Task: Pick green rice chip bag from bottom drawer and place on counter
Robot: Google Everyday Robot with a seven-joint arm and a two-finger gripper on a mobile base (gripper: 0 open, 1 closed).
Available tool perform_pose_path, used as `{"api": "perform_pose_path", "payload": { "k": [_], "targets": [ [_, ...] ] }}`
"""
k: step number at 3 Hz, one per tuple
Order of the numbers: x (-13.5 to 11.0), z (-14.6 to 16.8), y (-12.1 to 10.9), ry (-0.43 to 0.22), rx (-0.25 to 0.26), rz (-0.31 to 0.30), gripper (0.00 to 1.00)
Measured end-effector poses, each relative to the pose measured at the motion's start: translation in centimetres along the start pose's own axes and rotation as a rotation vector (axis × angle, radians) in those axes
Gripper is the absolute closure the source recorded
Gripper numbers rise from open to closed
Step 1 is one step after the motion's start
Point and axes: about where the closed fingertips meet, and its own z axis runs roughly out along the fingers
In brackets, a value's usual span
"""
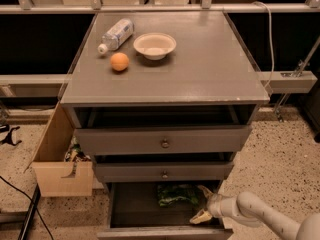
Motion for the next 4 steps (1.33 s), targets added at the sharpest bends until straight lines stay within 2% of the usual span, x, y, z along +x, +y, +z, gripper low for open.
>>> {"api": "perform_pose_path", "payload": {
  "k": [1, 2, 3, 4],
  "targets": [
    [0.0, 0.1, 0.0, -0.004, -0.001, 0.001, 0.0],
    [-0.2, 0.7, -0.2, -0.014, 0.009, 0.004, 0.0],
    [-0.4, 1.1, -0.4, -0.025, 0.021, 0.006, 0.06],
    [-0.3, 1.8, -0.7, -0.033, 0.032, 0.006, 0.07]
  ]
}}
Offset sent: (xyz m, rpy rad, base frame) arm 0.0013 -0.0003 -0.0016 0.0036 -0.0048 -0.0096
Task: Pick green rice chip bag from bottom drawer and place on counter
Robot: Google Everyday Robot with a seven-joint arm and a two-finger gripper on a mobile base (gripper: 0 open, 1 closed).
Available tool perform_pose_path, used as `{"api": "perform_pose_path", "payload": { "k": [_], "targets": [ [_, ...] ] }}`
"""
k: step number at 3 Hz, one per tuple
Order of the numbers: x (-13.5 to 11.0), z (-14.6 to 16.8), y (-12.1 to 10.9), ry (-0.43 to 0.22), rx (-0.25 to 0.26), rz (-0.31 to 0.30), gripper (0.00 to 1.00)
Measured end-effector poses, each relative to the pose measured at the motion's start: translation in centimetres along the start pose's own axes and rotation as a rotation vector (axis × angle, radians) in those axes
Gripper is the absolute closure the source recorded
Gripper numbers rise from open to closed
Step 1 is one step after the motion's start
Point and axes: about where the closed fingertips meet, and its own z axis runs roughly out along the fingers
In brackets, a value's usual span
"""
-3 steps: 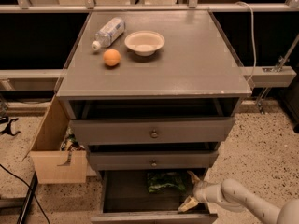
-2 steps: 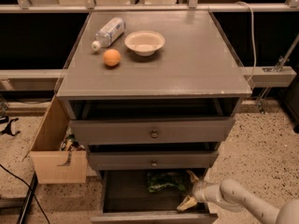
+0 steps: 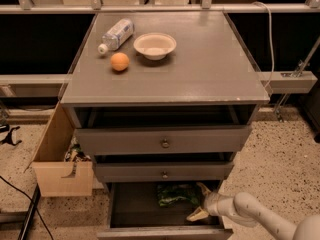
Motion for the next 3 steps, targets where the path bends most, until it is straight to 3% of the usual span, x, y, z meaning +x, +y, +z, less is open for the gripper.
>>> {"api": "perform_pose_path", "payload": {
  "k": [3],
  "targets": [
    [2.6, 4.3, -0.6, -0.051, 0.053, -0.005, 0.07]
  ]
}}
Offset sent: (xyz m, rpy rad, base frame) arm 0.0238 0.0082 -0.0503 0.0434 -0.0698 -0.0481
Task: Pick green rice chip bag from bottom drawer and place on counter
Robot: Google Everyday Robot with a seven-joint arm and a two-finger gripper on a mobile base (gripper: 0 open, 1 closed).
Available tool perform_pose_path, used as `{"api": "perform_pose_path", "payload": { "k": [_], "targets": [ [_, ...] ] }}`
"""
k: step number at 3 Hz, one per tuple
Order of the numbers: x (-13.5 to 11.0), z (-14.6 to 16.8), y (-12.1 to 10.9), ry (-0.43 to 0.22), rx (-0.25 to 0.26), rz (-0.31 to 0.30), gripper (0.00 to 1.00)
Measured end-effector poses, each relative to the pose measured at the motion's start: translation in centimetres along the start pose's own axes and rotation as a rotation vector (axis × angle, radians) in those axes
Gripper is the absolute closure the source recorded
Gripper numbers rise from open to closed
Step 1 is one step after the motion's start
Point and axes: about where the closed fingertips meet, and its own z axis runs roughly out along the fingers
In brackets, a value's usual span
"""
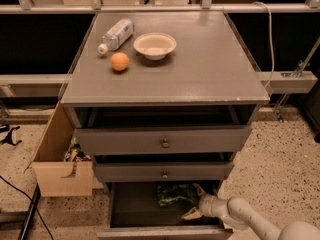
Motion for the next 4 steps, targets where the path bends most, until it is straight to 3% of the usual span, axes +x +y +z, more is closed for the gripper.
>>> {"api": "perform_pose_path", "payload": {
  "k": [1, 4],
  "targets": [
    [0.58, 1.07, -0.01, -0.008, 0.008, -0.005, 0.26],
    [0.66, 1.13, -0.03, -0.008, 0.009, -0.005, 0.96]
  ]
}}
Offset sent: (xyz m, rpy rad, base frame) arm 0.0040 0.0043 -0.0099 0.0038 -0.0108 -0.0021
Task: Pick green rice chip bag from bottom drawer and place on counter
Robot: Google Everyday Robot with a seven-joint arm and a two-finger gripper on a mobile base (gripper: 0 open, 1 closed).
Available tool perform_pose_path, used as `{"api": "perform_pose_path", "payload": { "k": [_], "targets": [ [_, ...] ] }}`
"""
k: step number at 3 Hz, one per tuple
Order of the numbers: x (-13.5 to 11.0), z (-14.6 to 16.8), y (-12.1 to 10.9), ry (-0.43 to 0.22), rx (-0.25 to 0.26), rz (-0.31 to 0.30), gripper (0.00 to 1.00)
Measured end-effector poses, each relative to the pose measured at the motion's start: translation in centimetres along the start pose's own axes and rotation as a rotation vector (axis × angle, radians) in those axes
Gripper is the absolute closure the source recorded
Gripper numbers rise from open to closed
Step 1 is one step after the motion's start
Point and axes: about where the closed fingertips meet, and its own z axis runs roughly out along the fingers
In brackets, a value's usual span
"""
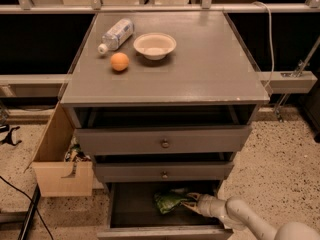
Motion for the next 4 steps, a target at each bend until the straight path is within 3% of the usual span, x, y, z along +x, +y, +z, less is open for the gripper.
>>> {"api": "perform_pose_path", "payload": {
  "k": [2, 4],
  "targets": [
    [-0.6, -0.2, 0.2, 0.006, -0.011, -0.005, 1.0],
    [-2.8, -3.0, 0.9, 0.031, -0.019, -0.012, 1.0]
  ]
}}
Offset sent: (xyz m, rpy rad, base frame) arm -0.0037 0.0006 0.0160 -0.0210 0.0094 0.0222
